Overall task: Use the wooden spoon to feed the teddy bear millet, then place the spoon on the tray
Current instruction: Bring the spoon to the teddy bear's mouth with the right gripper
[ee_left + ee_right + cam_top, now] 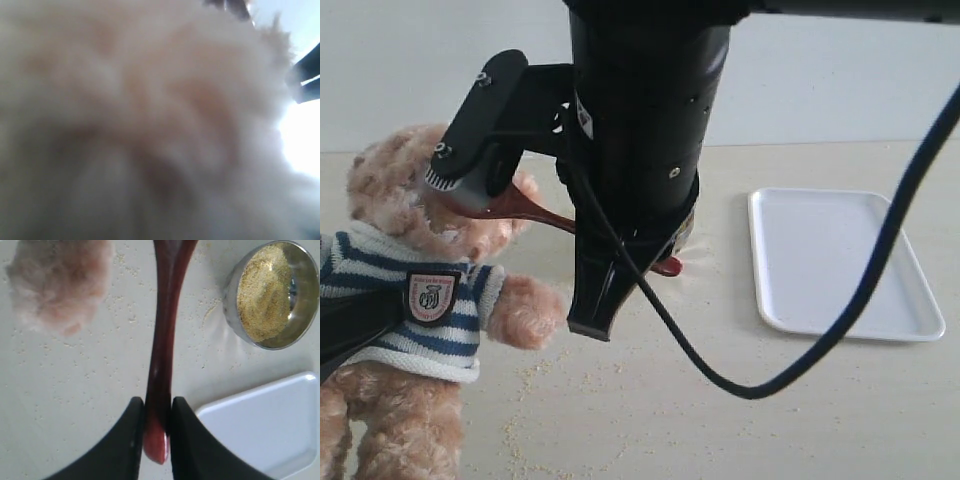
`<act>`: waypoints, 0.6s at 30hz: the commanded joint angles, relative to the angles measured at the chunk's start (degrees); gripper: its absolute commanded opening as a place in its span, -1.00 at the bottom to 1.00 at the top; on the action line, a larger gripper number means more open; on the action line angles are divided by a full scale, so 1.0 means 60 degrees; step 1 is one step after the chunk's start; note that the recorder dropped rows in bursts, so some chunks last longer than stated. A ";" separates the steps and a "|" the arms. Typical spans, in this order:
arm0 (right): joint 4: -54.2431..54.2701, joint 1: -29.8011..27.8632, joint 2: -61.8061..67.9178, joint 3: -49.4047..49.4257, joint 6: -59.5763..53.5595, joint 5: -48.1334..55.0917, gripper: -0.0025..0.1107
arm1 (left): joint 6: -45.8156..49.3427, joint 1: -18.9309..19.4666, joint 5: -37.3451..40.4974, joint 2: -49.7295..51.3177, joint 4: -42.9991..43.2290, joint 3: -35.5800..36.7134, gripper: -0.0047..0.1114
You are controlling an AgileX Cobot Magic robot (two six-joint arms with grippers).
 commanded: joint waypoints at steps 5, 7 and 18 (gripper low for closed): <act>-0.1003 0.0127 0.0272 -0.0023 -0.0128 -0.0825 -0.96 | 0.0007 0.0030 0.0215 0.0019 -0.0179 -0.0037 -0.83; -0.1497 0.0403 0.0412 -0.0023 -0.0125 -0.0862 -0.96 | 0.0007 0.0030 0.0215 0.0019 -0.0179 -0.0037 -0.83; -0.6458 0.2236 0.1554 -0.0023 0.1034 0.0050 -0.96 | 0.0007 0.0030 0.0215 0.0019 -0.0179 -0.0037 -0.83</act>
